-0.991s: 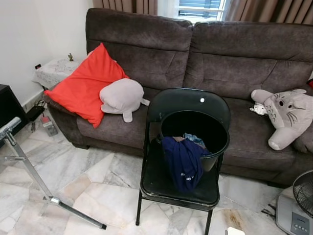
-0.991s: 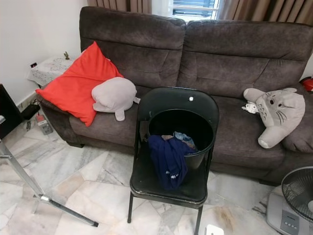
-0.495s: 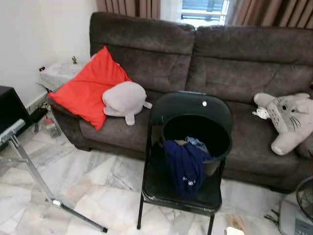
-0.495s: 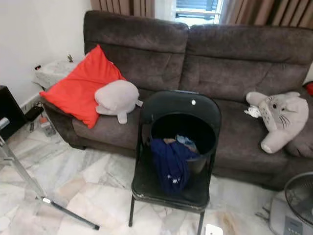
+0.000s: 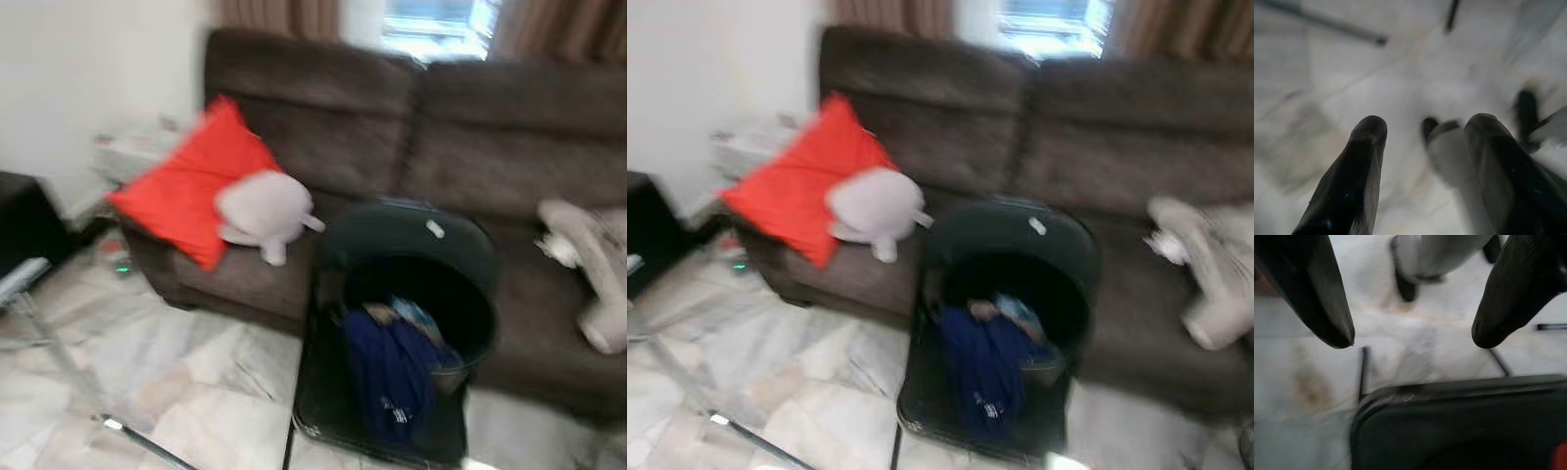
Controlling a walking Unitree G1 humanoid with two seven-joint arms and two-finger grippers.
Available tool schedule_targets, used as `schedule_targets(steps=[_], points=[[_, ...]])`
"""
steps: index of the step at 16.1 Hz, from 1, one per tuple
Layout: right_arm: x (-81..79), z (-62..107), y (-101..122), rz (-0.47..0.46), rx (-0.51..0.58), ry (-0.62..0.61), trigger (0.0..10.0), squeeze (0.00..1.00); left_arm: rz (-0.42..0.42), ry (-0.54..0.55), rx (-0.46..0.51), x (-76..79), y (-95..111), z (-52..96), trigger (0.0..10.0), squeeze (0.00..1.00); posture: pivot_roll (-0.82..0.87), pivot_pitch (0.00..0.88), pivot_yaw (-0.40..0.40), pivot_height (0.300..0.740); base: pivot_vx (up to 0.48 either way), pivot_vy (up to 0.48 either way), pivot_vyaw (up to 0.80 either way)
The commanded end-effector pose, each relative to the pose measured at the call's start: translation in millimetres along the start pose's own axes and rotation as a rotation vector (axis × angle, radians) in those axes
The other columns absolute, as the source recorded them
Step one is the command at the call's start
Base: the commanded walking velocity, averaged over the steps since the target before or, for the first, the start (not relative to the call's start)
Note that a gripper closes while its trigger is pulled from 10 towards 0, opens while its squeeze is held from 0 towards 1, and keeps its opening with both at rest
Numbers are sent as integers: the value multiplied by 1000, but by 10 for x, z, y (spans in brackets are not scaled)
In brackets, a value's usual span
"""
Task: Hang hanger
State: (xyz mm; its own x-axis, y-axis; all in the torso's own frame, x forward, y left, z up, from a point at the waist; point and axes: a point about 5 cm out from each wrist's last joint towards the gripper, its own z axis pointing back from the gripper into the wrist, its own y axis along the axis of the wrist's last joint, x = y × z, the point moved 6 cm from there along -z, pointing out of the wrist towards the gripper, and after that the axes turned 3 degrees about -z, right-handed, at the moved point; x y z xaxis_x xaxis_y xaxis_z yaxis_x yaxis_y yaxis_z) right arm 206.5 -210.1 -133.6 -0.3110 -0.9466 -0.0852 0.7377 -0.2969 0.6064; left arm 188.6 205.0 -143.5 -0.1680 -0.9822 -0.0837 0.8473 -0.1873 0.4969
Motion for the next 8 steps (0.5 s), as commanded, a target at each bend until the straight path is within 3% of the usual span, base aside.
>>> schedule_targets(steps=[1,4,5,7,8], points=[[-164,-11,32,-2,18,34,10000,0,5,29,-65,-133,-228,53,10000,0,-33,3,-17,740,0,0,0],[-56,-18,201,-34,92,-62,10000,0,8,26,-70,-123,-248,55,10000,0,-40,4,-34,740,0,0,0],[-73,-25,430,-64,169,-98,10000,0,4,22,-75,-121,-261,58,10000,0,-56,6,-38,740,0,0,0],[-213,0,656,-42,264,-44,10000,0,4,21,-78,-117,-277,61,10000,0,-71,4,-53,740,0,0,0],[-289,52,790,18,333,-11,10000,0,4,20,-79,-117,-286,63,10000,0,-77,4,-53,740,0,0,0]])
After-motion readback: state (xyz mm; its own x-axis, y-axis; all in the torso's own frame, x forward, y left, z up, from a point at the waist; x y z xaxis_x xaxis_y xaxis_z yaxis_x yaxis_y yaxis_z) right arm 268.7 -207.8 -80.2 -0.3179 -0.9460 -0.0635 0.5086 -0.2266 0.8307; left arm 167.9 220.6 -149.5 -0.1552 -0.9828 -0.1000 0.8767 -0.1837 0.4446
